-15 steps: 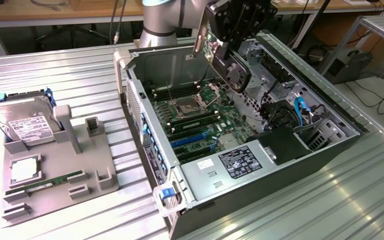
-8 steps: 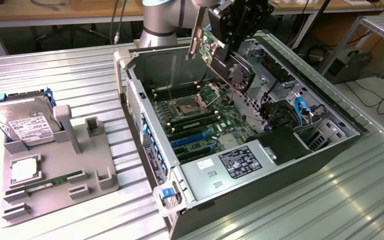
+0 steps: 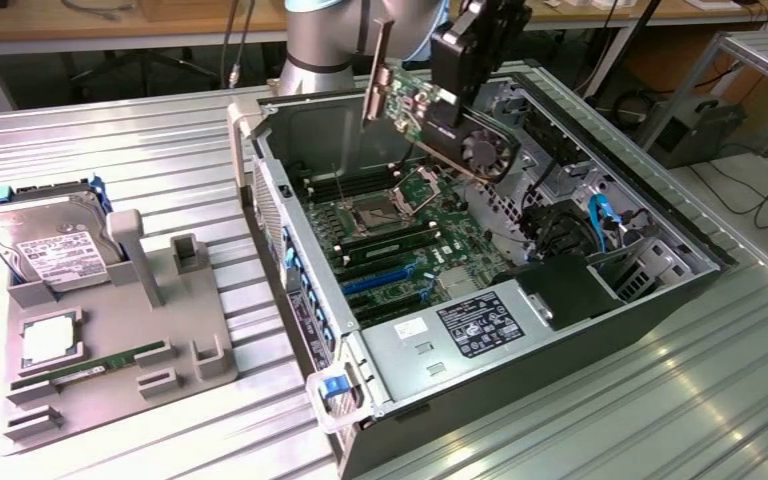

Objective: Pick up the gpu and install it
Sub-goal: 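Insert the gpu into the slot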

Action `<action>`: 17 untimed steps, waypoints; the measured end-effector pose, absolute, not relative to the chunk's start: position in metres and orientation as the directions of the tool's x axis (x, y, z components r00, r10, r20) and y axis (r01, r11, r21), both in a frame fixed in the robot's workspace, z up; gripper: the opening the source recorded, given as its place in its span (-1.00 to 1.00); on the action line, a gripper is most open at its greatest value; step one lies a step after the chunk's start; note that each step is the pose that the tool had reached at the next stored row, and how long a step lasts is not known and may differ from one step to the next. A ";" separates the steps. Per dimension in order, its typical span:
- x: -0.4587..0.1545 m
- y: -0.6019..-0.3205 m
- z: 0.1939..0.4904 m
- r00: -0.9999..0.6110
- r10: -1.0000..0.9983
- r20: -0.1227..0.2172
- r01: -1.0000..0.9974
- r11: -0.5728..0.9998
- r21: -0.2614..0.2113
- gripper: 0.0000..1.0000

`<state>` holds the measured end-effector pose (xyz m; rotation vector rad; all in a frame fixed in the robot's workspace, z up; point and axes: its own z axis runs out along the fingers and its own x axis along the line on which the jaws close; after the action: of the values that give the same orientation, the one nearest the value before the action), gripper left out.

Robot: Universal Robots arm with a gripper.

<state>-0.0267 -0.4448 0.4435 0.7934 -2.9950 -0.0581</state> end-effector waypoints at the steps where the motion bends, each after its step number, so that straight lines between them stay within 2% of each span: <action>1: -0.027 -0.445 0.443 -0.857 -0.515 0.032 -0.513 0.857 0.047 -0.47; 17: -0.027 -0.445 0.436 -0.566 -0.824 0.028 -0.823 0.567 0.043 -0.47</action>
<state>-0.0267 -0.4448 0.4361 1.4412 -2.7408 -0.0393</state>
